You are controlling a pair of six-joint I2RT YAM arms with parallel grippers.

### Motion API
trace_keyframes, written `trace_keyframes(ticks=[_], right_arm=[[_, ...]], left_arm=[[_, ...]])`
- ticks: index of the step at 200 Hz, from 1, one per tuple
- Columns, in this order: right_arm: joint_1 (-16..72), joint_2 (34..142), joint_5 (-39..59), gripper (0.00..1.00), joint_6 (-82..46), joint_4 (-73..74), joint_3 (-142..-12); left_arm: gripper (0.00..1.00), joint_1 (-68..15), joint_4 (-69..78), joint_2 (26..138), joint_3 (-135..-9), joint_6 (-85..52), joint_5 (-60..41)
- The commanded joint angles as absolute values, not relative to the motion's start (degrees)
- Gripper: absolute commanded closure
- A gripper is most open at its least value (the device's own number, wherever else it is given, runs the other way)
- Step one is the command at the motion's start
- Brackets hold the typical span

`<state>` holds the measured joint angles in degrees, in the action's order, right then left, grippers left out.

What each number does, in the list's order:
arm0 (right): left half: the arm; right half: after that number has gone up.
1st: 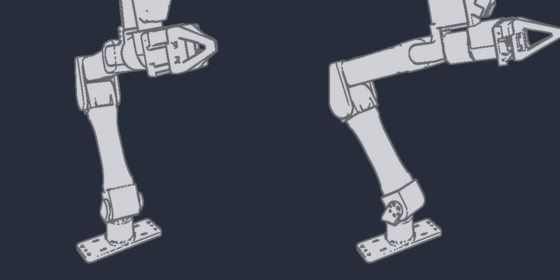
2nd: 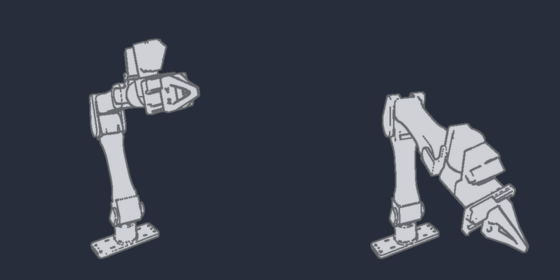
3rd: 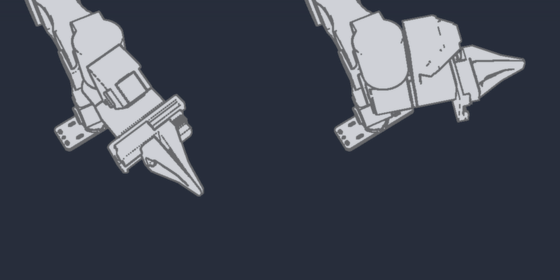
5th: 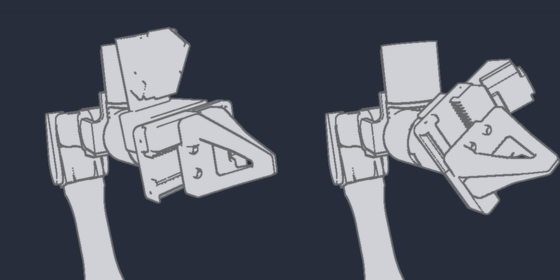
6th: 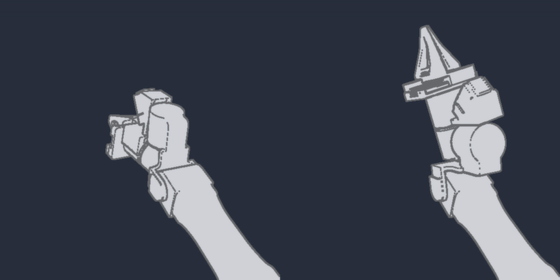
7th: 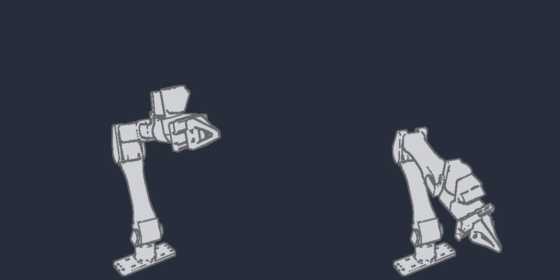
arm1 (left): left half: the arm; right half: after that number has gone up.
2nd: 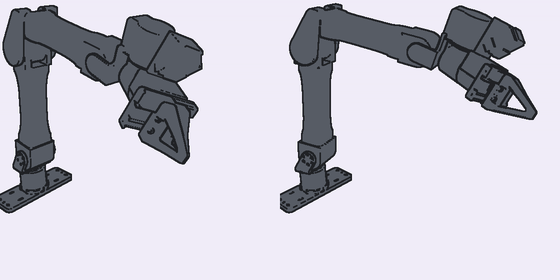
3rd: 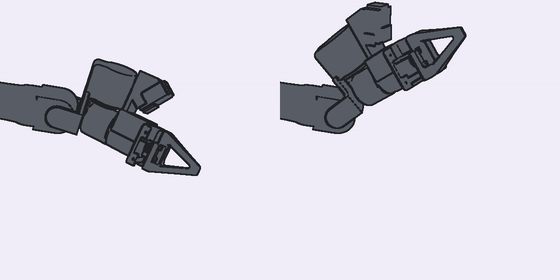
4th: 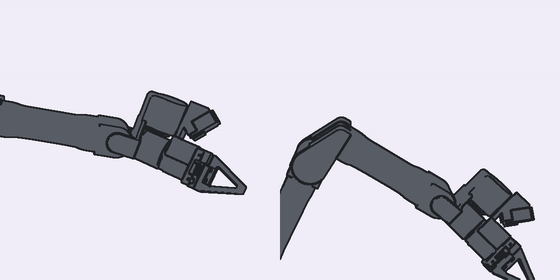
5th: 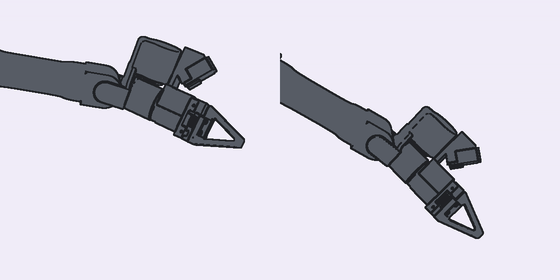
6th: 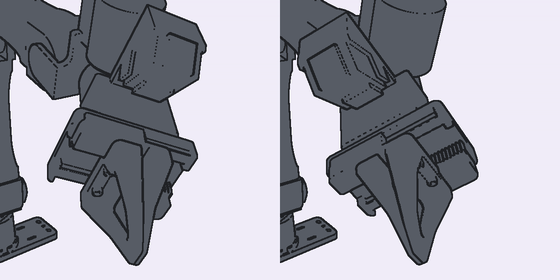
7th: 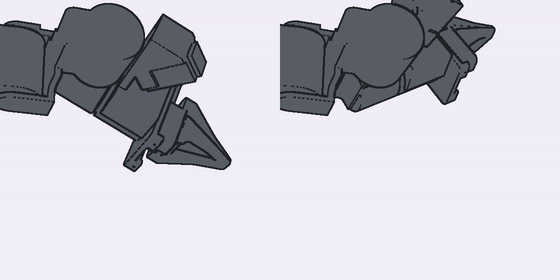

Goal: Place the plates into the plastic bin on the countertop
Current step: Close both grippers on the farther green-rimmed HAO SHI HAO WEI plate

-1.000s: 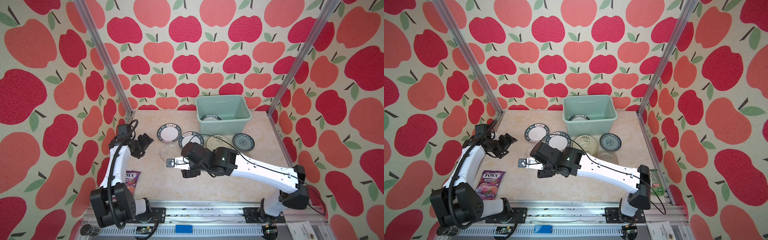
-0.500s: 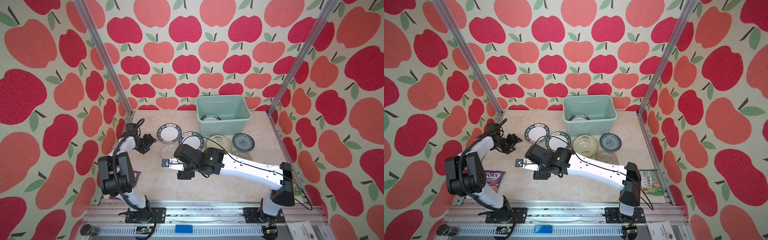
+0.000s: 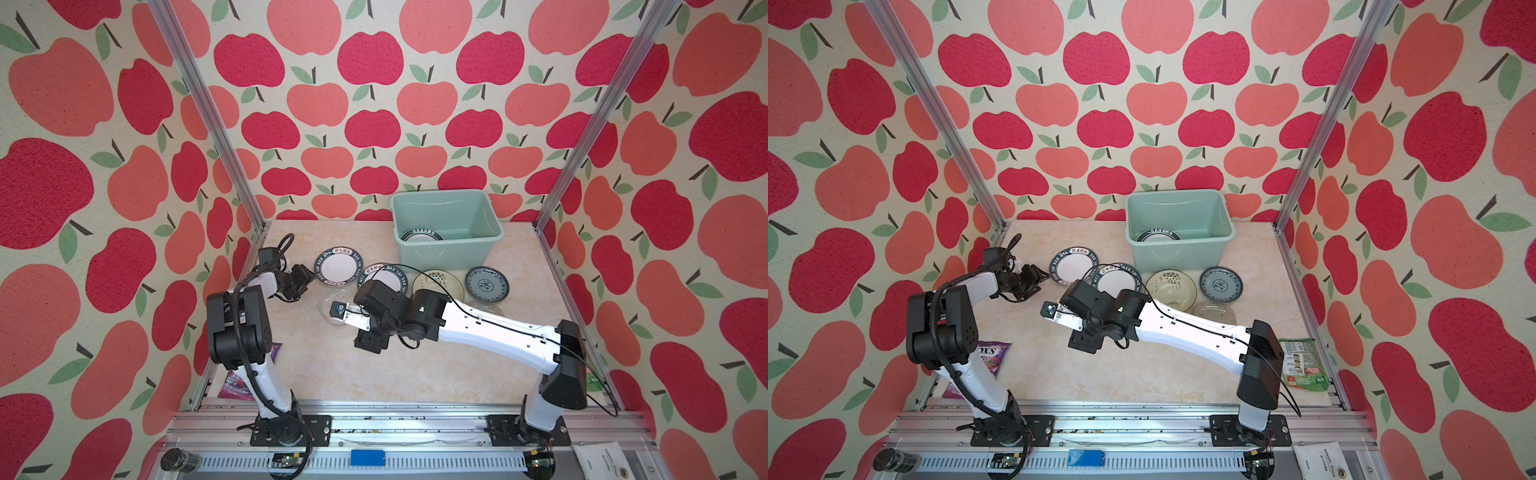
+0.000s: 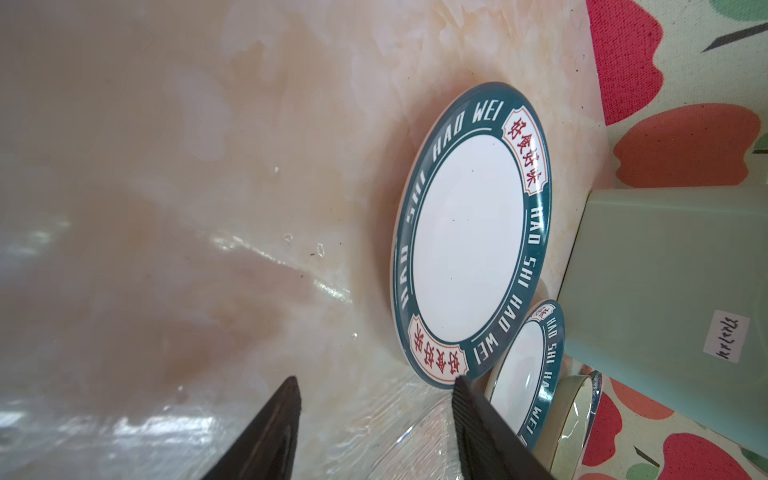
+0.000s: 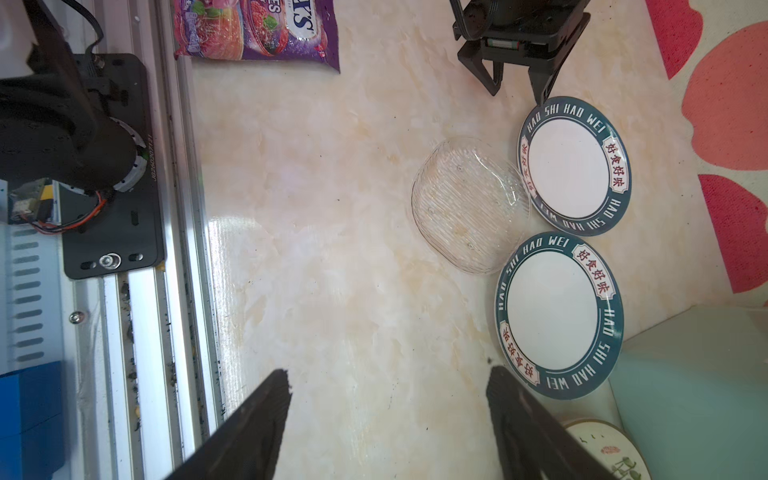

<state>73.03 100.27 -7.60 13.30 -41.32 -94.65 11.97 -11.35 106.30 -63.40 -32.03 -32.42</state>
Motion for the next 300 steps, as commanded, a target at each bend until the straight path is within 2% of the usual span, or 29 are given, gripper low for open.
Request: trace_keyframes(ticks=[1, 210, 284, 300], right_arm=[[72.2, 97.7, -6.7, 0.22, 10.6, -40.1, -93.5], [70.9, 102.2, -4.7, 0.25, 10.1, -42.5, -97.9], [70.8, 102.8, -4.8, 0.26, 9.5, -43.6, -98.5], [70.8, 103.2, -4.7, 0.26, 9.4, -44.2, -99.3]], left_arm=[[0.42, 11.3, -7.4, 108.6, -65.0, -33.1, -33.5], [0.84, 9.1, 0.8, 119.8, -65.8, -38.0, -34.5], [1.0, 9.3, 4.0, 118.4, -62.8, -39.9, -33.7], [1.0, 9.5, 4.9, 117.3, -62.3, -40.6, -33.7]])
